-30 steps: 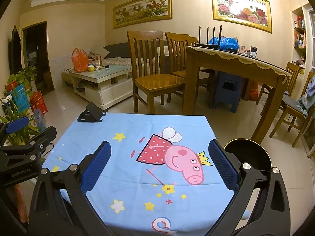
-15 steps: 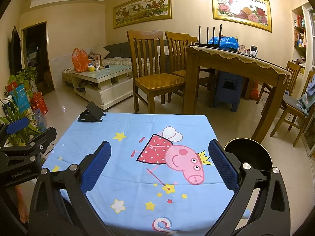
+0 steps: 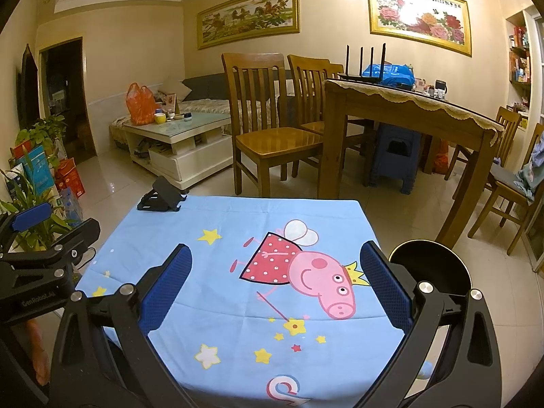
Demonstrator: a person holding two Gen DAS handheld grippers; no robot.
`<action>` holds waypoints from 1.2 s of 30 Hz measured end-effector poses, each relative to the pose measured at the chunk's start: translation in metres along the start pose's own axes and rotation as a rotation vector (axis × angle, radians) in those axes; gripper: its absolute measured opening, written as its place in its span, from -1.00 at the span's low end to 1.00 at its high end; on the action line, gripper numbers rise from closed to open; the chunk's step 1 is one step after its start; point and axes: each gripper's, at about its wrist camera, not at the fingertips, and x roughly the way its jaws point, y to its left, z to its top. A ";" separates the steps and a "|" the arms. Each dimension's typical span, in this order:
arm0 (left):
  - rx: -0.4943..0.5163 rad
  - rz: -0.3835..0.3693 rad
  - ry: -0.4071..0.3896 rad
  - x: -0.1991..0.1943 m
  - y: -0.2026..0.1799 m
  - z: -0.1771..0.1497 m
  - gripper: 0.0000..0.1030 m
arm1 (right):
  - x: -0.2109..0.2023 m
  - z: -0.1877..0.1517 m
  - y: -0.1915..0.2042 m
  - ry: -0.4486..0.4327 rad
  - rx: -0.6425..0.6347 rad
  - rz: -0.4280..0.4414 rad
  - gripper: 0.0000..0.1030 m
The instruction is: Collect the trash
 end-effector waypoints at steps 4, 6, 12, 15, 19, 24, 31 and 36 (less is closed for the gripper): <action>0.000 -0.001 0.002 0.001 0.000 0.001 0.88 | 0.000 0.000 0.000 0.002 0.001 0.002 0.90; -0.001 -0.002 0.002 0.000 0.000 0.000 0.88 | -0.001 0.000 -0.001 0.002 -0.001 0.004 0.90; -0.005 0.001 0.003 -0.002 -0.001 0.000 0.88 | -0.001 0.000 -0.001 0.002 -0.002 0.004 0.90; -0.005 0.002 0.004 -0.002 0.000 0.000 0.88 | -0.001 -0.001 -0.002 0.003 -0.004 0.009 0.90; -0.006 0.002 0.003 -0.003 0.001 0.000 0.88 | -0.001 -0.001 -0.001 0.003 -0.006 0.009 0.90; -0.006 0.002 0.004 -0.002 0.001 0.000 0.88 | -0.001 -0.001 0.000 0.005 -0.002 0.010 0.90; -0.006 0.008 0.013 -0.006 0.001 -0.004 0.88 | 0.000 -0.004 -0.001 0.017 -0.006 0.023 0.90; -0.009 0.006 0.017 -0.004 -0.001 -0.004 0.88 | 0.002 -0.005 -0.006 0.024 -0.007 0.029 0.90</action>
